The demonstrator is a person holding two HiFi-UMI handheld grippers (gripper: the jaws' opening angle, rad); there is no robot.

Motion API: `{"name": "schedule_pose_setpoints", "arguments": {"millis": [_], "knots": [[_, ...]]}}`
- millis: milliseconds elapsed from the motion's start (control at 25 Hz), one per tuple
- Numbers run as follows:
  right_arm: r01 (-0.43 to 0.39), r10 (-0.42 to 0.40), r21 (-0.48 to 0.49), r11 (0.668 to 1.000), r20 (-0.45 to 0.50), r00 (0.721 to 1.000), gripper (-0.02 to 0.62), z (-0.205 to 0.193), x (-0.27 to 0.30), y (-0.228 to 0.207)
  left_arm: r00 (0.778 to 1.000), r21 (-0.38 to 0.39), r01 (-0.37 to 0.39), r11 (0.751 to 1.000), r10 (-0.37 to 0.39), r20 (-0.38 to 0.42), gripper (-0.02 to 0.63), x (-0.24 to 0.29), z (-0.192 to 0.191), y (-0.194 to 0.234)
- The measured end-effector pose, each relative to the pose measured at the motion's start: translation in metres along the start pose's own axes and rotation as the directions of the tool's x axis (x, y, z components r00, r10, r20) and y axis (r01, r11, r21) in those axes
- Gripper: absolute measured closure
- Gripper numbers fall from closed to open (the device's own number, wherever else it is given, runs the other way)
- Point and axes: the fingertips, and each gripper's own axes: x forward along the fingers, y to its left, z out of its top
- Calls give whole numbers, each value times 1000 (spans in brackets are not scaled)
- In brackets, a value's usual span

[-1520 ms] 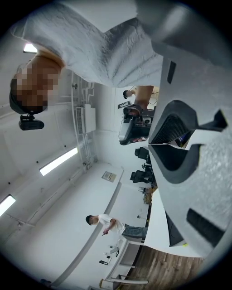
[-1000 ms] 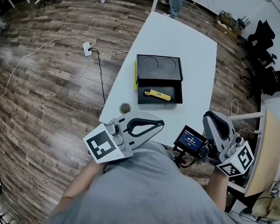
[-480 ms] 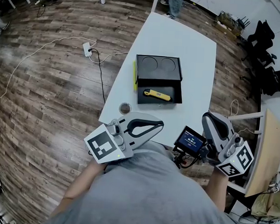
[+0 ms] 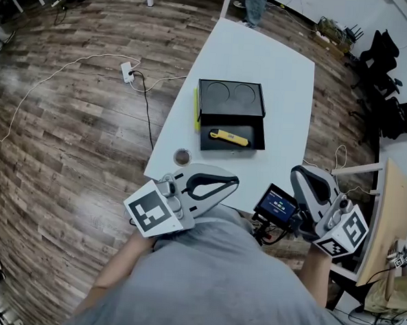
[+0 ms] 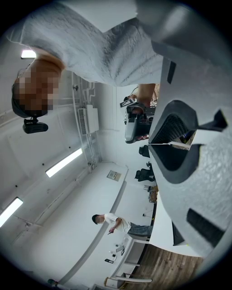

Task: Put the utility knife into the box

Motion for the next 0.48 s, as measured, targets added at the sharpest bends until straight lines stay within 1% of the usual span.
{"name": "schedule_pose_setpoints", "arguments": {"millis": [480], "knots": [[-8,8,2,1000,-3,1000,566,-3,4,1,1000,0,-1,1000,1,2,588,-3,-2,2]]}}
